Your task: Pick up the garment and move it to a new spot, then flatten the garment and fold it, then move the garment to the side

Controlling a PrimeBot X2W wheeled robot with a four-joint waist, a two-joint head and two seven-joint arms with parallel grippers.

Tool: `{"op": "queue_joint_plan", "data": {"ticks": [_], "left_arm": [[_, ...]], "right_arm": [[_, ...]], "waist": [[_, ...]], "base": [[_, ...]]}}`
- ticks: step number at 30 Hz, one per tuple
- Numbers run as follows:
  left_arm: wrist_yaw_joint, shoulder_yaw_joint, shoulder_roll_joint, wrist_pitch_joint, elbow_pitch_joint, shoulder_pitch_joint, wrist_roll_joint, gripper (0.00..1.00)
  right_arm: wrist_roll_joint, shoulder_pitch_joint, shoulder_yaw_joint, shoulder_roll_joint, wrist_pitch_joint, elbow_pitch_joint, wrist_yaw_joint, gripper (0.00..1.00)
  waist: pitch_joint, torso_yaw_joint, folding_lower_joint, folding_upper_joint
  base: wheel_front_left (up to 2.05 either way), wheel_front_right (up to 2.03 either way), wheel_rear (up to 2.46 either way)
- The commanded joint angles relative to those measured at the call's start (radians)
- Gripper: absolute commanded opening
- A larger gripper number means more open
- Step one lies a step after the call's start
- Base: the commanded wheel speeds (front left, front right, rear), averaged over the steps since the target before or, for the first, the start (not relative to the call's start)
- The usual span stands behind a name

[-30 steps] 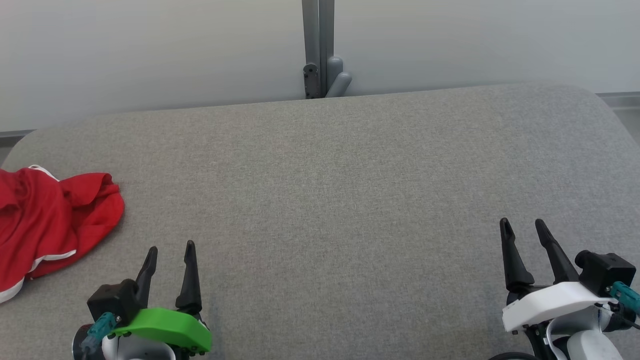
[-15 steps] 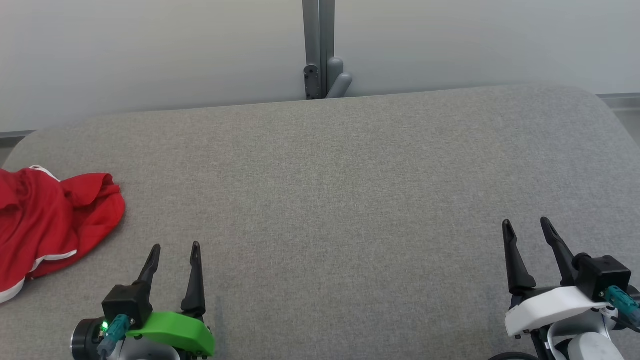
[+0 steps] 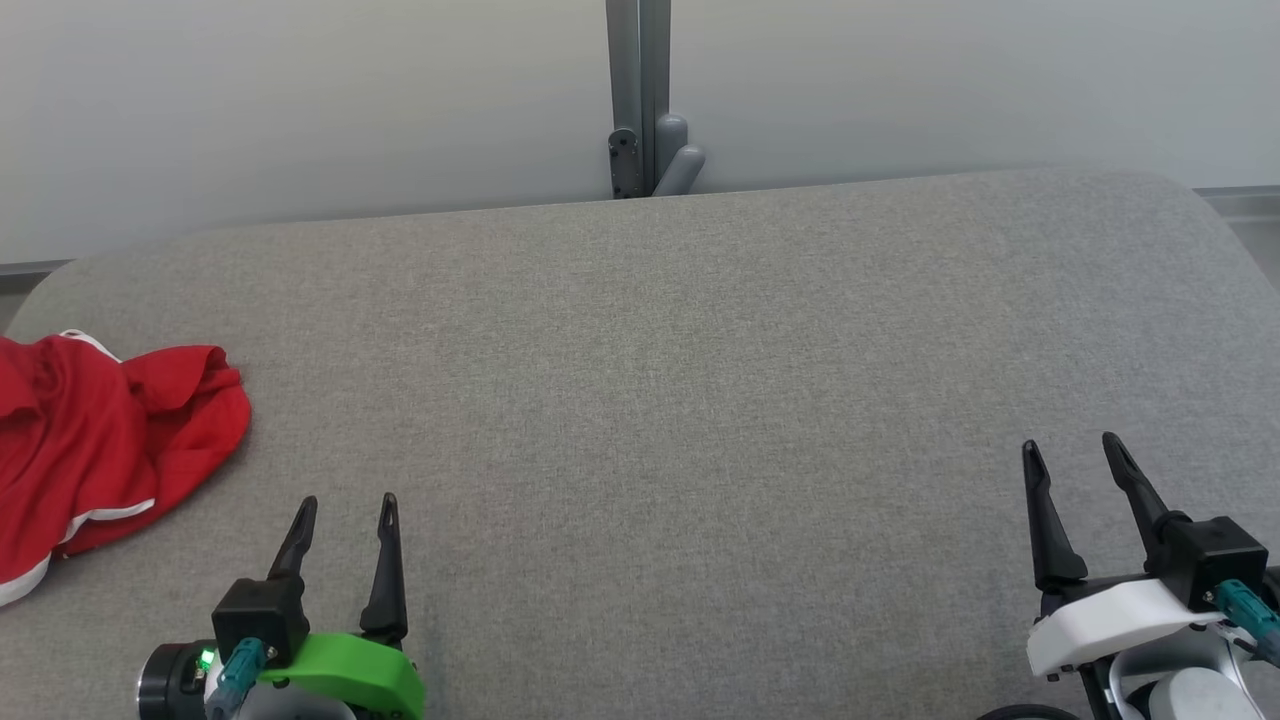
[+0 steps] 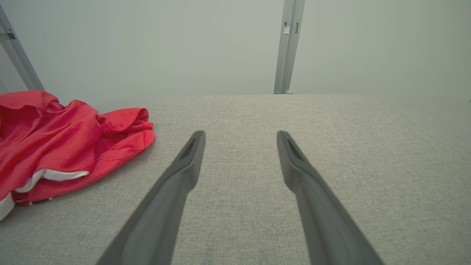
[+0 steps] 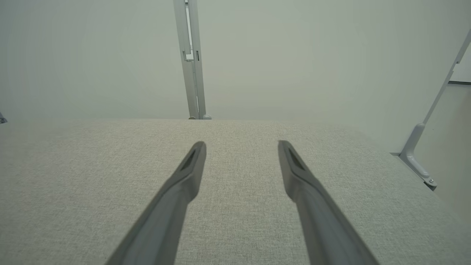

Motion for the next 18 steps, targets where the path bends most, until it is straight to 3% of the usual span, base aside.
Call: {"op": "queue_joint_plan", "data": {"ticks": [1, 12, 18], "left_arm": [[-0.005, 0.008, 0.000, -0.010, 0.006, 0.006, 0.028, 1.00], [-0.009, 0.035, -0.012, -0.027, 0.018, 0.009, 0.090, 1.00], [-0.019, 0.058, -0.023, -0.027, 0.041, 0.003, 0.059, 1.00]], "right_arm": [[-0.028, 0.007, -0.010, -0.004, -0.010, 0.003, 0.000, 1.00], [-0.091, 0.016, -0.029, -0.002, -0.029, 0.021, 0.000, 1.00], [-0.069, 0.011, -0.044, 0.005, -0.028, 0.031, 0.000, 1.00]], "waist": [[0.000, 0.001, 0.0000, 0.0000], [0.001, 0.002, 0.0000, 0.0000], [0.002, -0.002, 0.0000, 0.0000]], "base": [[0.00, 0.00, 0.00], [0.00, 0.00, 0.00], [0.00, 0.00, 0.00]]}}
